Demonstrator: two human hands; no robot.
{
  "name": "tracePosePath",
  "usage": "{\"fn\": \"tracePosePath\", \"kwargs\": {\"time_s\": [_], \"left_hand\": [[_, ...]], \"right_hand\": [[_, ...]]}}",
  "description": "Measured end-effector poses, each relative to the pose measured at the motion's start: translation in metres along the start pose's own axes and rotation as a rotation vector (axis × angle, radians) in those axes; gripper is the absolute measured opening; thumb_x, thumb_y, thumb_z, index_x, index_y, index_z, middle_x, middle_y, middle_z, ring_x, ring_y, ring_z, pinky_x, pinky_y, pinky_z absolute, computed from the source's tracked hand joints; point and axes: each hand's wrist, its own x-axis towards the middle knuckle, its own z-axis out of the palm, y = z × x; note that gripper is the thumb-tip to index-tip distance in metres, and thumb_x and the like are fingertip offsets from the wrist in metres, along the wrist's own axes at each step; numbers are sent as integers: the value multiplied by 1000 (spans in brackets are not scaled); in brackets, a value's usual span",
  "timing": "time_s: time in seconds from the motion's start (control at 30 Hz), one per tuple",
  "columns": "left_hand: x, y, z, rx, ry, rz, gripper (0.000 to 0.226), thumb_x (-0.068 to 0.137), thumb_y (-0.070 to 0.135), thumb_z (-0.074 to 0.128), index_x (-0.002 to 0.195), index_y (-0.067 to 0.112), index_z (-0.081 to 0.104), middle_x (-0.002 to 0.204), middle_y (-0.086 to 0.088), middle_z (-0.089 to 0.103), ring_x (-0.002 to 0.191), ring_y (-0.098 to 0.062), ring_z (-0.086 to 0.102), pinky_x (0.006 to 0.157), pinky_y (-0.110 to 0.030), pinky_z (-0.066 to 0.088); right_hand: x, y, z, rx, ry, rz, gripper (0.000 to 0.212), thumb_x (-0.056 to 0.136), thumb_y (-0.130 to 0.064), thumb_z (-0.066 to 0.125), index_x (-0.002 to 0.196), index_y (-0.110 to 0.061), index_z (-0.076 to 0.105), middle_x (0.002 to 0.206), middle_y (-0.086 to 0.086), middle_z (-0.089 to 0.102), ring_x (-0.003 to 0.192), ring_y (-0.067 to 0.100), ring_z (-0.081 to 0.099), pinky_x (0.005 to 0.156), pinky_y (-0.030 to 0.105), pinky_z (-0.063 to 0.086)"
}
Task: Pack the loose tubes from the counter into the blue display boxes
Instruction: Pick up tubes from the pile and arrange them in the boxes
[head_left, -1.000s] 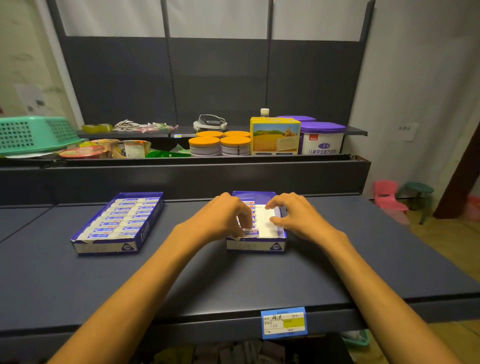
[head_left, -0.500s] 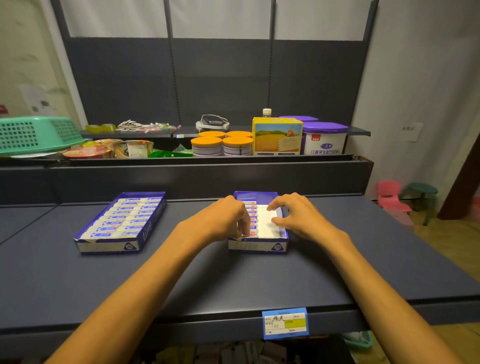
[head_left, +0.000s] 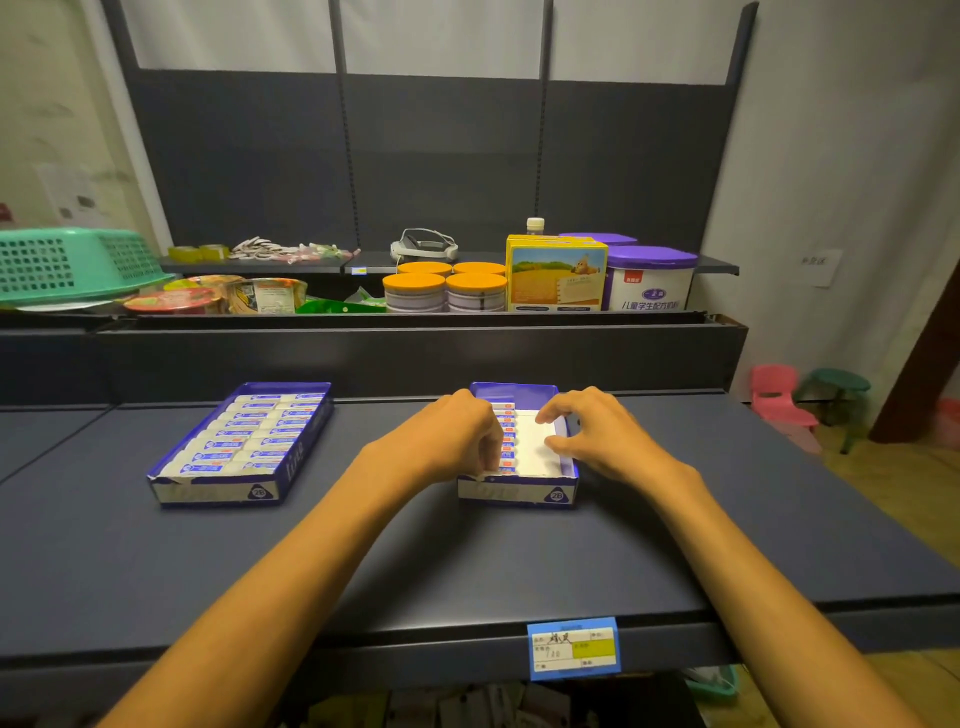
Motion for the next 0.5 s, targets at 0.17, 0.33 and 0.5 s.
{"fn": "tracePosePath", "kwargs": {"time_s": [0.17,0.33,0.5], "left_hand": [[0,0,0,11,-5,3,31,88,22,69,118,13,66,127,-7,61,113,-22,59,88,-28,51],[-1,-2,0,-16,-2,13,30,88,20,68,117,12,66,125,-7,63,112,-22,60,86,-26,50],[-5,-12,-5,-171,105,10,29,82,23,75,109,13,69,111,-3,69,95,-13,64,70,-13,47]], "right_hand": [[0,-1,0,-6,-13,8,31,85,-31,72,114,-32,61,130,-3,53,116,15,50,87,30,49],[0,-2,-1,-10,-12,13,30,86,-32,71,114,-33,60,131,-3,52,118,15,49,87,30,48],[-2,-1,-1,-12,6,-9,31,86,-34,70,115,-32,60,130,-5,55,117,12,48,88,29,46]]}}
